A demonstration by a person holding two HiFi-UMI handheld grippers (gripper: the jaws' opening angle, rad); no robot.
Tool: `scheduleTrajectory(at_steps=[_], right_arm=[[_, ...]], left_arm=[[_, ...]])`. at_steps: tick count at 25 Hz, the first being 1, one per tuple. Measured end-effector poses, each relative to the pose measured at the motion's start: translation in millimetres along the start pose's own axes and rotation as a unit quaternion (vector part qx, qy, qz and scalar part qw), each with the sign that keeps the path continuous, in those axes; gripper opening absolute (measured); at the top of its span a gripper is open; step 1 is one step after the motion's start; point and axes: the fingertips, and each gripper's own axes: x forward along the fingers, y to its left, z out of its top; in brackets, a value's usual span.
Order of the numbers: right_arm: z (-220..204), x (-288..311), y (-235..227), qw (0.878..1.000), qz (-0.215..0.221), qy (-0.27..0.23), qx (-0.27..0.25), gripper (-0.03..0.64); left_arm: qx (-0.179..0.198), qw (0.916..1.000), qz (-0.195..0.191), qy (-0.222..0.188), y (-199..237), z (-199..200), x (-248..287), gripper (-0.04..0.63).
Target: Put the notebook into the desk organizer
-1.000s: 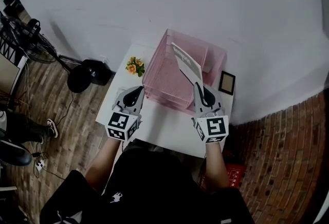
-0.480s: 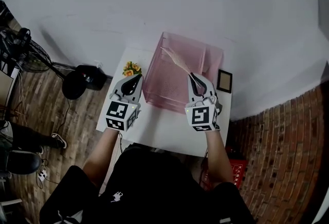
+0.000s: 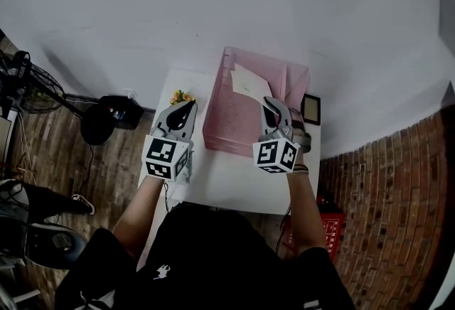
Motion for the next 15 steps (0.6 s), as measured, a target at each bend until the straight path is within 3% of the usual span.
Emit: scheduleTrajectory(at_steps=[10,15], right_arm=[[0.5,10.6,32.6,0.994,0.063,0.036,-0.079,0.012],[-4.8,9.6,47.6,0.988,0.097,0.042,-0.110,0.020]], left_arm=[[0.004,0.9995,-0.029,0.011,6.9,-8.3,11.4,0.003],[0.003,0.9975,-0.061,0.035,-3.6,-21.0,17.4,0.003]])
